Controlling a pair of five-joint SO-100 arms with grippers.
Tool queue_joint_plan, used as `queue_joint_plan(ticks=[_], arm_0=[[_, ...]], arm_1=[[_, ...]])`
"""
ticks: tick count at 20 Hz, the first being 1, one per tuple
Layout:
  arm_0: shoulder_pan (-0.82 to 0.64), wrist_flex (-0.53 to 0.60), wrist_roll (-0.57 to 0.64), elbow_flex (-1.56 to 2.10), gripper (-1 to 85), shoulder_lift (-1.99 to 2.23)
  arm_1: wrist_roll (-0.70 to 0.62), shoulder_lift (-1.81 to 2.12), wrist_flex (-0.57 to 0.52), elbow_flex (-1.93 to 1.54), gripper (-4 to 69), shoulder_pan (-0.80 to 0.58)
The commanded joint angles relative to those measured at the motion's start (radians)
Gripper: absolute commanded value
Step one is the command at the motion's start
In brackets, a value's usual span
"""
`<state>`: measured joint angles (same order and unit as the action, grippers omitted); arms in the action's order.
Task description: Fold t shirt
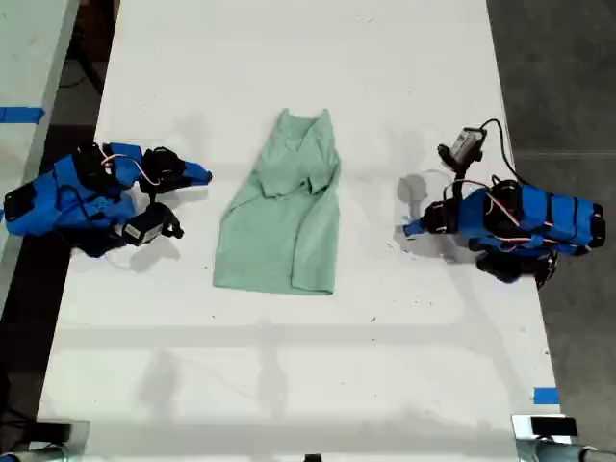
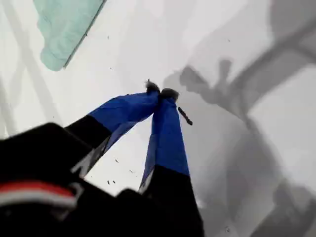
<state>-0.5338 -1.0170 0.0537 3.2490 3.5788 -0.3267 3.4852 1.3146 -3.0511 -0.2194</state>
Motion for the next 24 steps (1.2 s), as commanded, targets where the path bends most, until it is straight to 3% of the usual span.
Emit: queue_joint_plan(ticks=[1, 8, 14, 21, 24], arm_0=[[0.604, -0.097, -0.160, -1.198, 11.7, -1.595], [0.664, -0.091, -0.210, -1.279, 11.9, -1.772], [0.684, -0.098, -0.244, -1.373, 18.9, -1.985], [0.667, -0.112, -0.350, -1.120, 16.4, -1.585], [0.658, -0.034, -0.370, -0.960, 16.5, -1.532]], arm_1=[[0.012, 0.017, 0.006, -0.061, 1.2, -0.005], [0.014, 0.017, 0.006, -0.061, 1.2, -0.003], [0.014, 0.017, 0.006, -0.061, 1.2, 0.002], [0.012, 0.017, 0.006, -0.061, 1.2, 0.003], [0.012, 0.017, 0.006, -0.061, 1.2, 0.003]])
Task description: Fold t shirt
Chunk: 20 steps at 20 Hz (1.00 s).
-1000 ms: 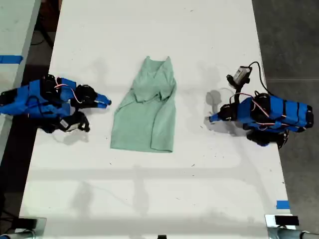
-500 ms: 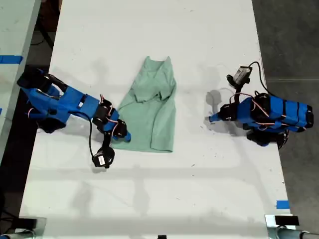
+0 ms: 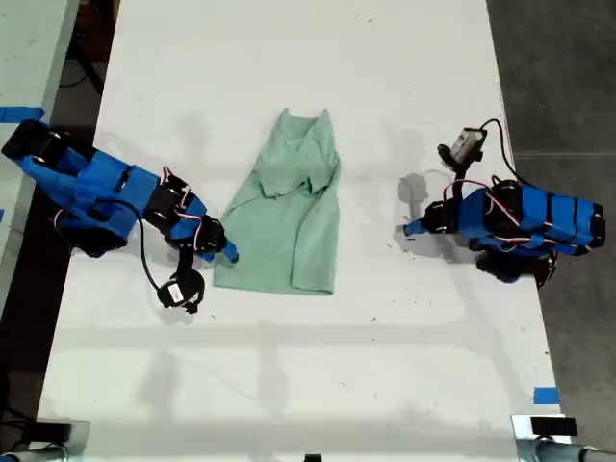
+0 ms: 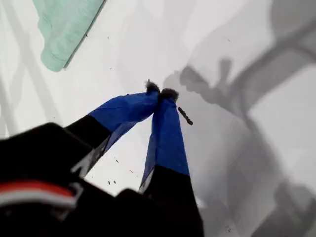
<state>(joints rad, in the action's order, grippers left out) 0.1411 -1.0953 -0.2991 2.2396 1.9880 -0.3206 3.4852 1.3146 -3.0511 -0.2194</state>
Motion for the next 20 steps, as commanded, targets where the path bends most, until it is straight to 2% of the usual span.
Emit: queue_joint_plan(ticks=[1, 3, 5, 10, 12, 13, 14, 17, 20], arm_0=[[-0.029, 0.084, -0.018, 0.095, 16.7, 0.031], [-0.061, 0.216, -0.012, 0.178, 17.2, -0.051], [-0.078, 0.298, 0.005, 0.172, 17.5, -0.170], [-0.075, 0.313, 0.046, 0.054, 14.2, -0.316], [-0.071, 0.308, 0.063, 0.040, 3.2, -0.324], [-0.069, 0.298, 0.060, 0.037, -0.3, -0.327], [-0.063, 0.284, 0.061, 0.029, -0.3, -0.327], [-0.052, 0.120, 0.043, -0.041, -0.3, -0.327], [-0.051, -0.178, 0.017, -0.210, -0.3, -0.321]], arm_1=[[0.006, 0.017, 0.006, -0.061, 1.2, 0.003], [0.008, 0.017, 0.006, -0.061, 1.2, 0.003], [0.008, 0.017, 0.006, -0.061, 1.2, 0.005], [0.008, 0.017, 0.006, -0.061, 1.2, 0.005], [0.008, 0.017, 0.006, -0.061, 1.2, 0.006], [0.008, 0.017, 0.006, -0.061, 1.2, 0.006], [0.008, 0.017, 0.006, -0.061, 1.2, 0.006], [0.008, 0.017, 0.006, -0.061, 1.2, 0.006], [0.008, 0.017, 0.006, -0.061, 1.2, 0.006]])
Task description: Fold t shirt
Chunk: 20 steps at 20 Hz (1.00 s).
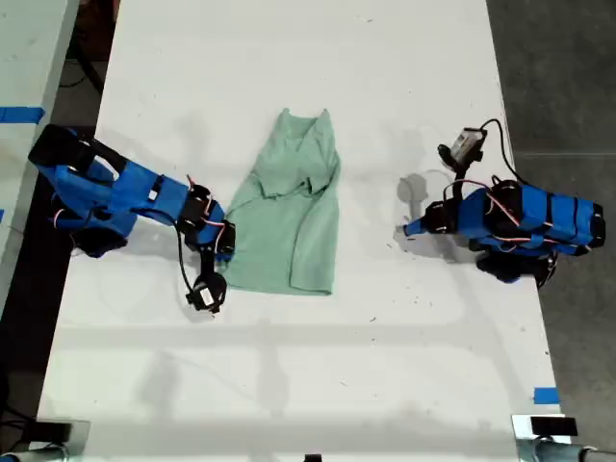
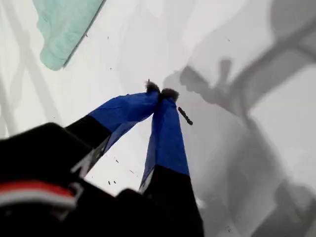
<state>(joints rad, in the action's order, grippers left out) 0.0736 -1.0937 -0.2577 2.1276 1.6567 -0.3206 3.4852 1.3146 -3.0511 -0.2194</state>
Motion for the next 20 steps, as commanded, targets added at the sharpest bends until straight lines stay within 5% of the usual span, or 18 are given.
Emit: queue_joint_plan(ticks=[1, 5, 20], arm_0=[[0.017, -0.285, -0.043, -0.176, -0.3, 0.017], [0.015, -0.471, -0.048, -0.433, -0.3, 0.037], [-0.014, -0.437, 0.146, -1.074, -0.3, -0.405]], arm_1=[[0.008, 0.017, 0.006, -0.061, 1.2, 0.006], [0.008, 0.017, 0.006, -0.061, 1.2, 0.006], [0.006, 0.017, 0.006, -0.061, 1.2, 0.008]])
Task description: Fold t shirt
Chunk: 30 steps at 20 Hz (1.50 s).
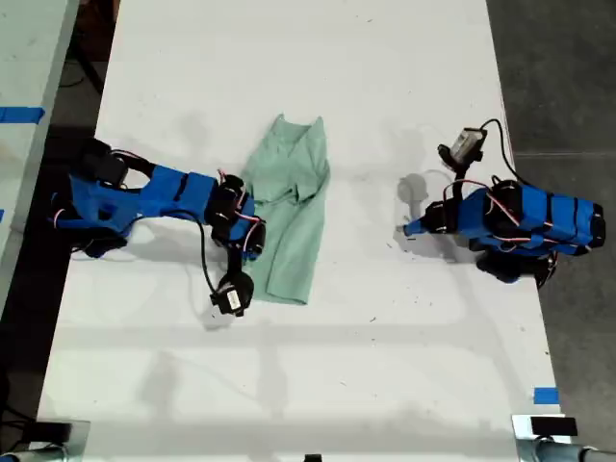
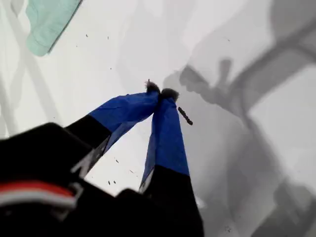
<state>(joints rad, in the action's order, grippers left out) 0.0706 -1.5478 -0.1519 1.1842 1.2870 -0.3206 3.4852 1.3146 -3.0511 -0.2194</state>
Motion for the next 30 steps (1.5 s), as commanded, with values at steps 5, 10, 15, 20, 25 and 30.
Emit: queue_joint_plan(ticks=[5, 10, 15, 20, 25, 30], arm_0=[[-0.018, 0.158, 0.127, -0.164, 8.1, -0.155], [-0.020, 0.184, 0.184, -0.173, 17.1, -0.146], [-0.046, 0.066, 0.201, -0.132, 14.2, 0.064], [-0.198, 0.043, 0.097, 0.360, 7.3, 0.526], [-0.390, 0.591, 0.144, 1.408, 2.3, 1.312], [-0.457, 0.867, 0.213, 1.856, -0.2, 1.500]], arm_1=[[0.005, 0.017, 0.006, -0.061, 1.2, 0.009], [0.005, 0.017, 0.006, -0.060, 1.2, 0.011], [0.005, 0.017, 0.006, -0.060, 1.2, 0.011], [0.005, 0.017, 0.006, -0.060, 1.2, 0.011], [0.003, 0.017, 0.006, -0.060, 1.2, 0.008], [0.003, 0.017, 0.006, -0.060, 1.2, 0.002]])
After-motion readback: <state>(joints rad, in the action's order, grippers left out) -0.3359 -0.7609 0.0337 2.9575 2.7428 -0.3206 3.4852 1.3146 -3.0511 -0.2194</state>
